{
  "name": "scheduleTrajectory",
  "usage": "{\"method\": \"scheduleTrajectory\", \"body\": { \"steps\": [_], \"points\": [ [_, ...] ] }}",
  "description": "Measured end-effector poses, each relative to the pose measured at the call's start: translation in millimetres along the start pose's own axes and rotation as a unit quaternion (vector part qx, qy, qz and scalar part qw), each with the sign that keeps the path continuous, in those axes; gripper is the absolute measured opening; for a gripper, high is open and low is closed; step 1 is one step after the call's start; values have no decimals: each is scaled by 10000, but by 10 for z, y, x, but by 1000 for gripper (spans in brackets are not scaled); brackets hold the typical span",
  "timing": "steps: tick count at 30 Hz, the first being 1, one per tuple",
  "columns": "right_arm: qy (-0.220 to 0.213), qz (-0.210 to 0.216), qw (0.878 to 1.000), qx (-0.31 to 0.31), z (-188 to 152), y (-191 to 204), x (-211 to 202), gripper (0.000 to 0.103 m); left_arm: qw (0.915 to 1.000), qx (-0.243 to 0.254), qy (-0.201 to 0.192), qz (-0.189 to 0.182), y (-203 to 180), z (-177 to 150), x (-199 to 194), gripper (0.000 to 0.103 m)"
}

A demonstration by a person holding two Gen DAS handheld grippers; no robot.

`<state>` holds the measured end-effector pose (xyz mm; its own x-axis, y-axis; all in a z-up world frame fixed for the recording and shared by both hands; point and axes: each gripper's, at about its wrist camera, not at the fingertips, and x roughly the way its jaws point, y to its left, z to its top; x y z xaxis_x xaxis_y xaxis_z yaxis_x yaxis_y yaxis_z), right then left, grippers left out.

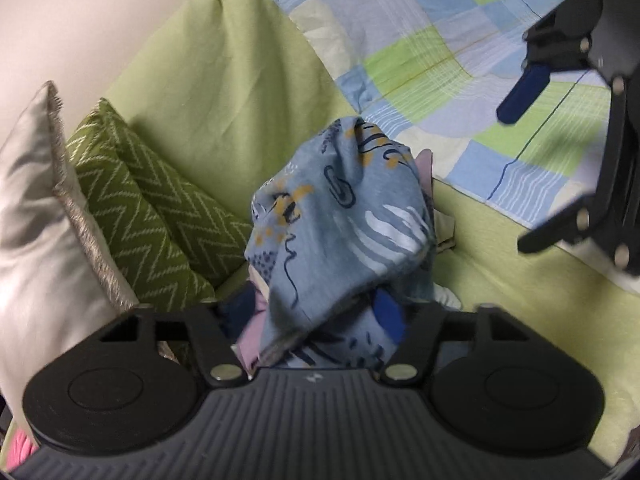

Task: Fold clothes
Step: 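Grasp the light-blue patterned garment with the left gripper while the right gripper grasps it too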

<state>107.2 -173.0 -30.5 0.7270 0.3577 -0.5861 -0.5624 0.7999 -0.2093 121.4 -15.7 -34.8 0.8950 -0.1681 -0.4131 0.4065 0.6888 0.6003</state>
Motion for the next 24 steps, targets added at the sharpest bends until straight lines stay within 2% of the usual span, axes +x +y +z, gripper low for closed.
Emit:
{"method": "scheduleTrajectory", "body": {
  "steps": [1,4,8,10,12,16,20,23,24],
  "points": [
    [-21,25,10000,-84,-9,13,55,100,9999,-76,19,-107,56,18,27,26],
    [-189,30,9993,-307,-15,56,166,98,9966,-761,-17,-324,338,73,48,14],
    [-528,58,9982,-292,56,55,261,94,9850,-1656,-115,-472,734,104,19,9],
    [-815,126,9960,-334,128,40,285,93,9802,-1914,-155,-480,874,101,0,8],
    [-1089,-7,9934,-351,208,30,287,93,9746,-2173,-204,-502,1006,81,-32,8],
    [-1299,-193,9869,-942,331,105,365,94,9712,-2319,-247,-491,1135,57,-96,7],
    [-1528,-280,9765,-1492,451,208,446,92,9741,-2160,-290,-605,1143,99,-183,7],
    [-1687,-298,9693,-1764,573,258,472,68,9774,-2007,-338,-580,1161,196,-216,7],
    [-1664,-308,9688,-1808,606,263,476,45,9782,-1966,-373,-563,1170,237,-235,7]
  ]
}}
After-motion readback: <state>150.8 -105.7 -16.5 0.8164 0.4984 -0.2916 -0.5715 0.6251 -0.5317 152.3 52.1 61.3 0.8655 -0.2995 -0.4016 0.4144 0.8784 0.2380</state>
